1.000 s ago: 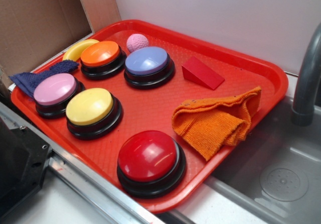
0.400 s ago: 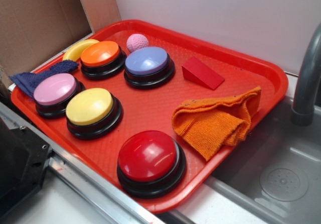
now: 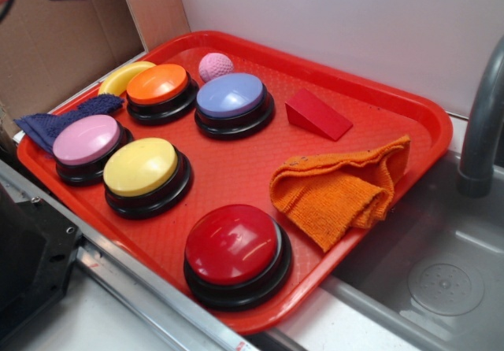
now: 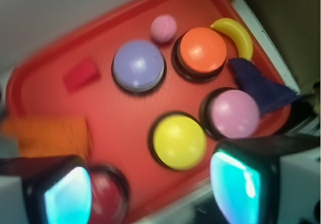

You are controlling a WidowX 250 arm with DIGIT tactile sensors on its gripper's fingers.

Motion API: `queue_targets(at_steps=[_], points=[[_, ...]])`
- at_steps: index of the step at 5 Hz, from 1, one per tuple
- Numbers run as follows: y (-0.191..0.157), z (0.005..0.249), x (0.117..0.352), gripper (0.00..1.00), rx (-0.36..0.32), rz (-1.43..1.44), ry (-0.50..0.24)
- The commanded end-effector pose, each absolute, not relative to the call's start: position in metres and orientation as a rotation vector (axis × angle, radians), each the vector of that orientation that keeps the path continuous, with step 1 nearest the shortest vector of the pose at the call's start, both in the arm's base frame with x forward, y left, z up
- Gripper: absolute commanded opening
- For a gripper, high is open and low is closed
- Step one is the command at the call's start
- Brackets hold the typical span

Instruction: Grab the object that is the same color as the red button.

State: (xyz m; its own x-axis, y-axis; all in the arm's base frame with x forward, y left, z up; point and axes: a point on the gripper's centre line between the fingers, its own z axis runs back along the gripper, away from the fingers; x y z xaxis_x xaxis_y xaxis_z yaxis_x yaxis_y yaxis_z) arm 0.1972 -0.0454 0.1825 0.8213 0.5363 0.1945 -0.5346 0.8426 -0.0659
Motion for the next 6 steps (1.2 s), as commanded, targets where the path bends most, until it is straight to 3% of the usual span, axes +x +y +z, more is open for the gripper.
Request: queue_targets(at_steps=[1, 3, 6], points=[[-0.063, 0.131, 0.274, 1.00, -0.049, 1.074, -0.303], [-0.066, 0.078, 0.316, 1.00, 0.008, 1.371, -0.304], [-0.050, 0.042, 0.339, 1.00, 0.074, 1.480, -0.282]])
